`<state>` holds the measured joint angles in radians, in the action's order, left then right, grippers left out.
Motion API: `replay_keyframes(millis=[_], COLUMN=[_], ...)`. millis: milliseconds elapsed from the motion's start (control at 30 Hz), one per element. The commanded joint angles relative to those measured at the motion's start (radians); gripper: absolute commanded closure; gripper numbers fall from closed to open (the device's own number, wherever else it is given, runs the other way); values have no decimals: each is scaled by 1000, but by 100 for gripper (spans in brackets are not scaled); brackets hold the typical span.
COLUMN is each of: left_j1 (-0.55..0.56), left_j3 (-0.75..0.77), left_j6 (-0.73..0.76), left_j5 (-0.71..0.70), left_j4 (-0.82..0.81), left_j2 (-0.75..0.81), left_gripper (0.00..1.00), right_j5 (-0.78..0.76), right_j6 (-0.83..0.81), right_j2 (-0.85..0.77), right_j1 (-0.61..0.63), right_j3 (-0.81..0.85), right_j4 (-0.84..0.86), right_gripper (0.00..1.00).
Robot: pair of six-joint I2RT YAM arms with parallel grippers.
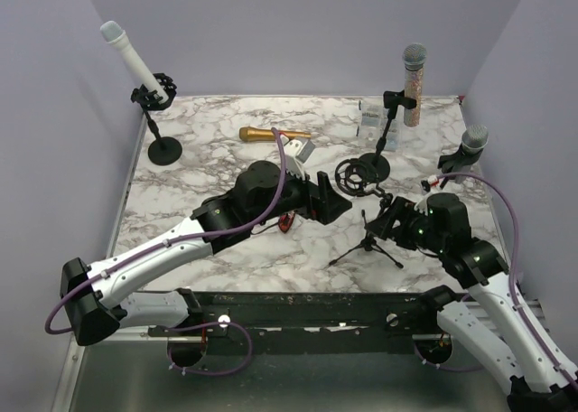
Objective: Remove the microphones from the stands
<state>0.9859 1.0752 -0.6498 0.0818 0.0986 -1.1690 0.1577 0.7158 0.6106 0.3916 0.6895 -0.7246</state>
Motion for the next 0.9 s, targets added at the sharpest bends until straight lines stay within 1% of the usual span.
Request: replay_keyframes(millis=[0,100,200,267,367,467,567,600,633,700,733,800,867], left_j1=[6,5,5,5,5,4,5,5,5,5,5,5,5], left_j3=[40,20,-4,-8,-11,-11,-12,-13,-14,-18,-22,-26,-28], left_j6=[42,45,48,49,52,56,62,63,64,67,68,71,72], left_j5=[-43,-56,-74,-74,-73,-74,-74,-74,-74,-73,-100,-107,-113], left_j4=[60,51,27,23,18,22,32,32,32,32,33,39,49], left_j2=[34,62,85,90,88,82,81,84,88,98,102,110,117], left_gripper=[10,10,10,10,10,10,9,9,9,9,9,9,9], right_j5=[59,40,52,59,62,72,96,112,144,222,273,333,343], right_j6=[23,1,-2,-4,-8,-8,-2,-1,-1,4,7,25,38], right_j2=[40,48,47,50,59,57,61,66,72,88,94,105,115], right_j1=[4,4,4,4,4,4,4,4,4,4,3,4,4], right_j3=[-69,-82,-85,-87,-80,-70,-88,-101,-115,-164,-187,-236,-264], right_j4=[143,139,139,135,128,126,158,181,210,304,369,485,562], right_gripper=[30,31,32,39,47,57,72,76,83,92,95,97,99])
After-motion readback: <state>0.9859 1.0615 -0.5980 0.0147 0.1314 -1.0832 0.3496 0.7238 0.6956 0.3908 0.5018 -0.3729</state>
